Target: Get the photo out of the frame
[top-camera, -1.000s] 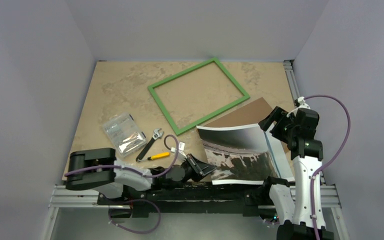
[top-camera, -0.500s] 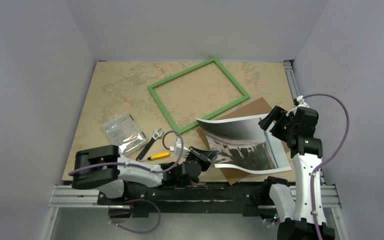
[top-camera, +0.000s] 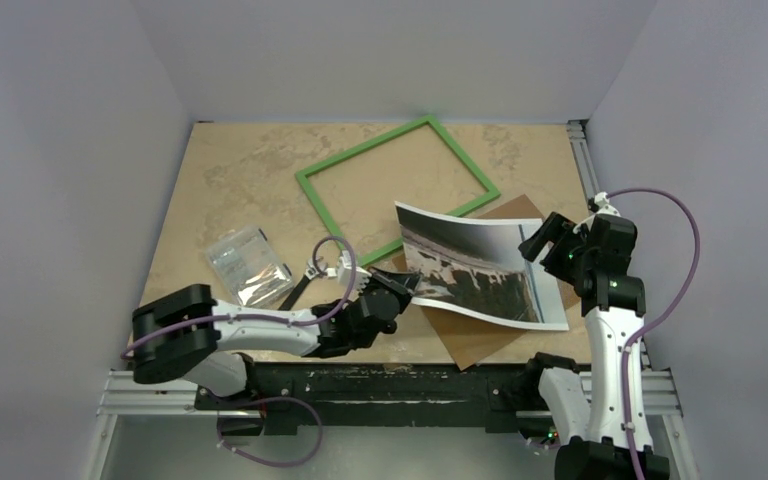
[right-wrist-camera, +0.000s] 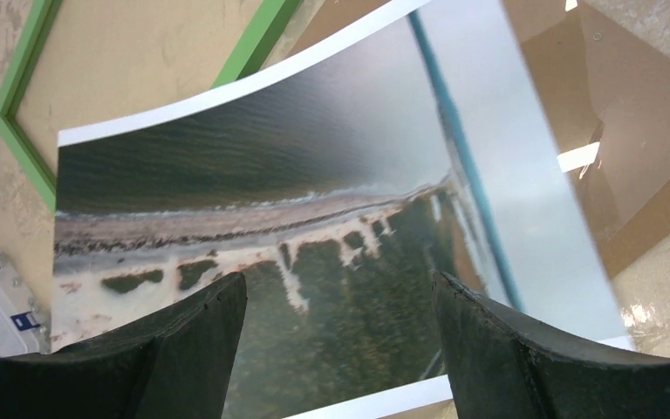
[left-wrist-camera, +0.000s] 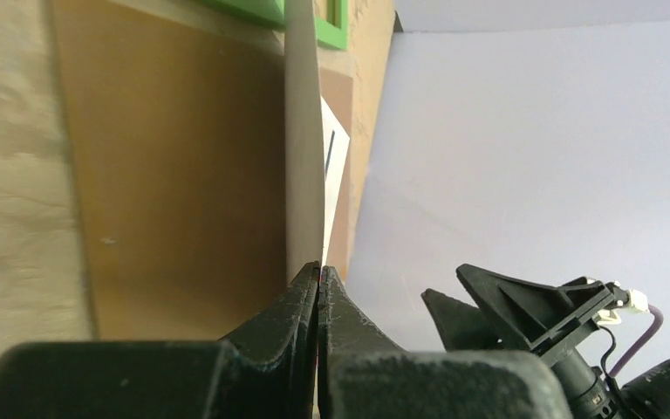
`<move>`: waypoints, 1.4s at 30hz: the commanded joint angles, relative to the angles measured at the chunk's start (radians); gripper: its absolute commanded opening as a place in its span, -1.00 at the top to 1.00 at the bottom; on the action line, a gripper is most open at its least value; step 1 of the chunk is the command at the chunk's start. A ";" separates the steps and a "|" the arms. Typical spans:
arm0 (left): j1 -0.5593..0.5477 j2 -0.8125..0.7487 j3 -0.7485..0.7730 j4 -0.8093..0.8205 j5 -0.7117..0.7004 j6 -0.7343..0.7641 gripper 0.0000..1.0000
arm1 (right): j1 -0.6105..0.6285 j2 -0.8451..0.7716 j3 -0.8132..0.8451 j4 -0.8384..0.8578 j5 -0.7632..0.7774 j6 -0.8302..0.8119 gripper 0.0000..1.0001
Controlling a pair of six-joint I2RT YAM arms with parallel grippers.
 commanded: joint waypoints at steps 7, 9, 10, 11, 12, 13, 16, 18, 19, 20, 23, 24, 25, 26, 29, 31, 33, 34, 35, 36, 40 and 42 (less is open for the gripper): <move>-0.148 -0.192 -0.064 -0.383 -0.177 -0.124 1.00 | 0.003 -0.008 0.027 0.022 -0.007 -0.018 -0.53; -0.174 -0.145 0.017 -0.505 -0.178 -0.216 1.00 | 0.004 -0.011 0.028 0.020 -0.008 -0.017 -0.52; -0.198 -0.122 0.082 -0.659 -0.178 -0.323 1.00 | 0.004 -0.013 0.027 0.020 -0.009 -0.019 -0.52; -0.222 -0.083 0.159 -0.799 -0.175 -0.429 1.00 | 0.003 -0.014 0.027 0.020 -0.010 -0.018 -0.52; -0.234 -0.048 0.213 -0.879 -0.158 -0.473 1.00 | 0.004 -0.014 0.025 0.021 -0.010 -0.019 -0.53; -0.241 -0.005 0.246 -0.898 -0.146 -0.477 1.00 | 0.004 -0.012 0.024 0.022 -0.009 -0.018 -0.52; -0.243 0.074 0.275 -0.810 -0.092 -0.516 1.00 | 0.004 -0.007 0.026 0.013 -0.014 -0.018 -0.53; -0.241 0.108 0.274 -0.761 -0.061 -0.533 1.00 | 0.005 -0.016 0.030 0.007 -0.015 -0.018 -0.52; -0.239 0.118 0.275 -0.747 -0.051 -0.538 1.00 | 0.005 -0.022 0.031 0.005 -0.012 -0.017 -0.53; -0.237 0.124 0.274 -0.729 -0.040 -0.546 1.00 | 0.005 -0.025 0.032 0.005 -0.010 -0.017 -0.53; -0.225 0.150 0.268 -0.625 -0.009 -0.534 1.00 | 0.005 -0.023 0.030 0.002 -0.010 -0.016 -0.52; -0.222 0.161 0.274 -0.598 -0.002 -0.520 1.00 | 0.005 -0.023 0.032 0.000 -0.010 -0.016 -0.52; -0.219 0.176 0.283 -0.579 0.011 -0.515 1.00 | 0.004 -0.023 0.034 -0.003 -0.009 -0.015 -0.53; -0.215 0.194 0.295 -0.552 0.023 -0.510 1.00 | 0.006 -0.025 0.036 -0.005 -0.008 -0.016 -0.53; -0.206 0.268 0.319 -0.393 0.067 -0.495 1.00 | 0.006 -0.025 0.038 -0.005 -0.003 -0.016 -0.52; -0.201 0.307 0.345 -0.364 0.086 -0.483 1.00 | 0.006 -0.016 0.048 -0.014 0.011 -0.025 -0.53; -0.194 0.332 0.358 -0.340 0.096 -0.474 1.00 | 0.005 -0.010 0.052 -0.017 0.006 -0.027 -0.52; -0.187 0.344 0.353 -0.314 0.109 -0.470 1.00 | 0.005 -0.012 0.051 -0.017 0.006 -0.026 -0.53; -0.182 0.353 0.342 -0.272 0.110 -0.457 1.00 | 0.005 -0.013 0.049 -0.017 0.009 -0.027 -0.52; -0.176 0.358 0.329 -0.231 0.108 -0.435 1.00 | 0.005 -0.014 0.048 -0.016 0.010 -0.027 -0.52; -0.160 0.342 0.301 -0.190 0.132 -0.386 0.99 | 0.005 -0.014 0.047 -0.014 0.005 -0.028 -0.53; -0.160 0.318 0.265 -0.178 0.143 -0.376 0.79 | 0.005 -0.013 0.049 -0.015 0.001 -0.029 -0.53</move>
